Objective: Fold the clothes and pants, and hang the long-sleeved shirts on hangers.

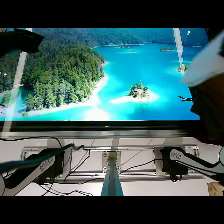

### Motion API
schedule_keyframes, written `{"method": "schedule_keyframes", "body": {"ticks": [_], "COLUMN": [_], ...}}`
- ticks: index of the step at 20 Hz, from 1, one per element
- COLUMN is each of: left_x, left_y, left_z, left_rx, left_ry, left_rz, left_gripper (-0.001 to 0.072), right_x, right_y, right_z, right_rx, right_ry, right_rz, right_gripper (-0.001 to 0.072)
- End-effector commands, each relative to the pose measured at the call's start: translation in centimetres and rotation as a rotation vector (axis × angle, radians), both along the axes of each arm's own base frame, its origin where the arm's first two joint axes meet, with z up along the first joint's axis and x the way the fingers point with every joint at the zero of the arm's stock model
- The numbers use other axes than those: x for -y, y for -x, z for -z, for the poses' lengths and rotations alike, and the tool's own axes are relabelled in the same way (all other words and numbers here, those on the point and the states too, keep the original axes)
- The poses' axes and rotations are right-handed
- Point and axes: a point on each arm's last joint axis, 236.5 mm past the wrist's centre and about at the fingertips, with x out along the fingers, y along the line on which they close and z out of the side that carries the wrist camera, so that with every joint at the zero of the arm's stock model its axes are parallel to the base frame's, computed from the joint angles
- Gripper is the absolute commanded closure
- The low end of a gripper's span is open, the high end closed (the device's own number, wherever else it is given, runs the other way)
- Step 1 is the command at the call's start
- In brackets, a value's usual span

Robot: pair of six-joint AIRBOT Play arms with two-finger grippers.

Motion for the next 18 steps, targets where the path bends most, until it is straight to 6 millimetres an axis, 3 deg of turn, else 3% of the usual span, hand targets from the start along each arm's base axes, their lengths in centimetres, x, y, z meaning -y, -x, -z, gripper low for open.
{"method": "schedule_keyframes", "body": {"ticks": [1,4,6,7,9,10,11,12,13,14,16,18], "left_x": [-0.2,-0.2,-0.2,-0.2,-0.2,-0.2,-0.2,-0.2,-0.2,-0.2,-0.2,-0.2], "left_y": [0.1,0.1,0.1,0.1,0.1,0.1,0.1,0.1,0.1,0.1,0.1,0.1], "left_z": [-0.2,-0.2,-0.2,-0.3,-0.2,-0.3,-0.2,-0.3,-0.3,-0.2,-0.2,-0.3], "left_rx": [0.008,0.008,0.008,0.008,0.008,0.008,0.008,0.008,0.008,0.008,0.008,0.008], "left_ry": [-0.004,-0.004,-0.004,-0.004,-0.004,-0.004,-0.004,-0.004,-0.004,-0.004,-0.004,-0.004], "left_rz": [-0.006,-0.006,-0.006,-0.006,-0.006,-0.006,-0.006,-0.006,-0.006,-0.006,-0.006,-0.006], "left_gripper": [0.0694,0.0694,0.0694,0.0694,0.0694,0.0694,0.0694,0.0694,0.0694,0.0694,0.0694,0.0694], "right_x": [8.2,10.5,11.3,11.8,12.2,12.2,12.1,12.2,12.0,11.5,9.6,5.9], "right_y": [11.7,18.4,20.8,21.4,21.6,21.3,20.8,20.1,19.3,18.2,14.6,9.9], "right_z": [-2.8,-1.7,-0.8,-0.6,-0.2,-0.1,0.0,-0.2,-0.2,-0.1,-0.1,-0.4], "right_rx": [0.006,-0.035,-0.041,-0.030,-0.037,-0.037,-0.028,-0.008,0.005,0.006,0.030,0.063], "right_ry": [0.027,-0.074,-0.124,-0.138,-0.152,-0.160,-0.173,-0.177,-0.186,-0.192,-0.224,-0.262], "right_rz": [0.480,0.783,0.921,0.971,0.989,0.976,0.962,0.944,0.917,0.858,0.702,0.506], "right_gripper": [0.0694,0.0694,0.0681,0.0565,0.0059,0.0021,0.0025,0.0110,0.0440,0.0678,0.0693,0.0693]}}
